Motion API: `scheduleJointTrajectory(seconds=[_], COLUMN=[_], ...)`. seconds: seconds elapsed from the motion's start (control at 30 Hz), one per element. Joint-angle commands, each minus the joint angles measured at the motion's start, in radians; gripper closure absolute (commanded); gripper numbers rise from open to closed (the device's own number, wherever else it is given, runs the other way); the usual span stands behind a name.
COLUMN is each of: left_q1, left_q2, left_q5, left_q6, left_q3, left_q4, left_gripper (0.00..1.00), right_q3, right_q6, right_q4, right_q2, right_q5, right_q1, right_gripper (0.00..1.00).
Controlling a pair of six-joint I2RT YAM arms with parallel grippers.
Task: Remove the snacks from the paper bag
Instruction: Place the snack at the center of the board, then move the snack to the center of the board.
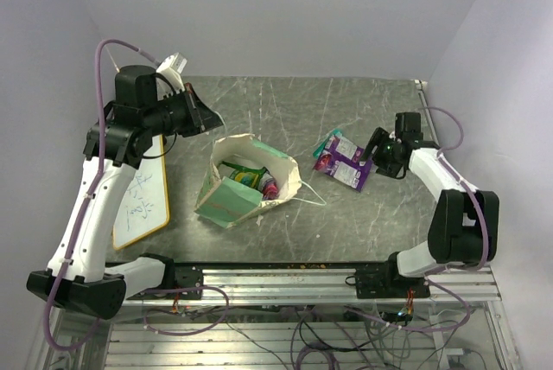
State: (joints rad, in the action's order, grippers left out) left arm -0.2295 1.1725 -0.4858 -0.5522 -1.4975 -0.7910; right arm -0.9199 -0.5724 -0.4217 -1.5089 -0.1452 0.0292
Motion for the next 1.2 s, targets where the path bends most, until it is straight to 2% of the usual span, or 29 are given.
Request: scheduleJointTrajectory(seconds=[0.0,0.1,0.2,0.27,0.4,0.53,0.73,0.87,1.17], left_q1=[0.007,0.007,0.007,0.007,0.007,0.007,0.007,0.007,0.007], left_q2=[-0.011,-0.002,-0.008,-0.010,-0.032,-0.051,-0.072,-0.070,-0.069], left_q5=[-0.045,-0.042,-0.048,-0.039,-0.030,-0.020,-0.074,-0.070,-0.081], left_q6=[-0.056,-0.066,-0.081,-0.084,-0.080,-0.082,-0.137,-0.133,-0.138], left_q3=[0.012,0.003,0.017,0.004,0.002,0.030,0.091,0.074,0.041], left_q4=[0.078,0.066,0.086,0.062,0.032,0.011,0.080,0.042,0.017], left_gripper=[0.93,0.93,0.93,0.93,0.93,0.93,0.93,0.93,0.93], right_q3=[-0.073,-0.154,-0.180,-0.168,-0.112,-0.097,-0.154,-0.154,-0.244], right_q6=[0.158,0.250,0.303,0.281,0.180,0.111,0.134,0.108,0.075], right_q4=[-0.110,-0.177,-0.207,-0.182,-0.064,0.024,0.043,0.078,0.101], right_q2=[0.070,0.056,0.025,0.006,-0.043,-0.118,-0.241,-0.294,-0.307], right_q5=[0.040,-0.019,-0.050,-0.066,-0.088,-0.077,-0.038,-0.045,0.131], right_q1=[0.009,-0.020,-0.170,-0.311,-0.427,-0.461,-0.472,-0.471,-0.455], right_gripper=[0.30,0.30,0.28,0.28,0.26,0.26,0.25,0.25,0.25])
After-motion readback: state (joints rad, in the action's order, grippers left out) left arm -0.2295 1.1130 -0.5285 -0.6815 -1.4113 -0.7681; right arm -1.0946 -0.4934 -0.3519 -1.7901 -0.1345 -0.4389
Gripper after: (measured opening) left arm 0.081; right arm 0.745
